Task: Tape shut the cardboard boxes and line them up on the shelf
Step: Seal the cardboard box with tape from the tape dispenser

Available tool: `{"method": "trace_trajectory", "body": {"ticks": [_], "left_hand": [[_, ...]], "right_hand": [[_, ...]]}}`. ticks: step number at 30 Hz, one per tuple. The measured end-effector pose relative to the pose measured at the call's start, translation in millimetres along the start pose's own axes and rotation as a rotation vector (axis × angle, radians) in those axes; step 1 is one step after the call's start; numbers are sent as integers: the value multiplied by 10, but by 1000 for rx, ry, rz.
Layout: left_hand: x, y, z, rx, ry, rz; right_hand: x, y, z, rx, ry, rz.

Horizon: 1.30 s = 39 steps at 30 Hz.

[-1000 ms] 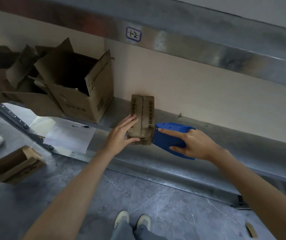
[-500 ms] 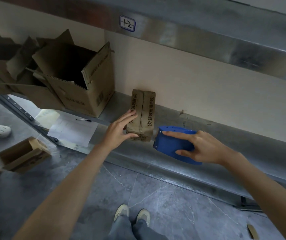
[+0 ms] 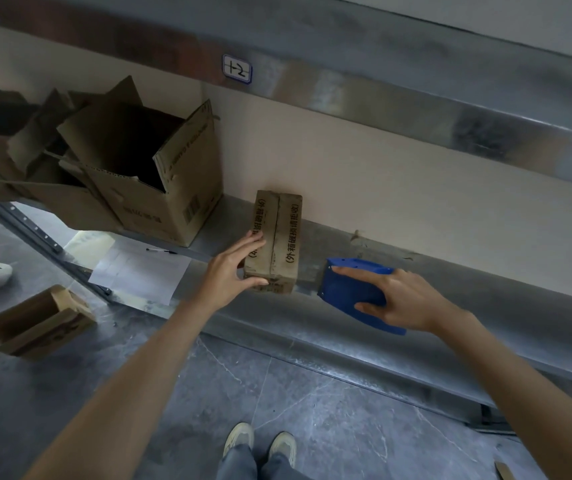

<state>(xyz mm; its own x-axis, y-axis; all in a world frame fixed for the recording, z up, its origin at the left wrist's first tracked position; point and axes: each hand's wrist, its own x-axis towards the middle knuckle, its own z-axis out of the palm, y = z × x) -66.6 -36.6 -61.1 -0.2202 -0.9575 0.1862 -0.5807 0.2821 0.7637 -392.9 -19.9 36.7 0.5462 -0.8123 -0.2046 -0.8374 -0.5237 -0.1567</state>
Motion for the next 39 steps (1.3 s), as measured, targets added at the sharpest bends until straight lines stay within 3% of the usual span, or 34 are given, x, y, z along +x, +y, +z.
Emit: {"method": "trace_trajectory", "body": {"ticks": [18,24,29,39], "left_hand": [[5,-60,47,-115,14,-50],[15,-60,83,-70,56,-49],[7,-8,153,-65,100,-41],[-5,4,231,-72,132,-42]], "right_hand": [[586,-574,599,-214,140,292],[659,-223,514,98,219,354],[656,134,540,319,149,457],[739,341,680,411,168,498]]}}
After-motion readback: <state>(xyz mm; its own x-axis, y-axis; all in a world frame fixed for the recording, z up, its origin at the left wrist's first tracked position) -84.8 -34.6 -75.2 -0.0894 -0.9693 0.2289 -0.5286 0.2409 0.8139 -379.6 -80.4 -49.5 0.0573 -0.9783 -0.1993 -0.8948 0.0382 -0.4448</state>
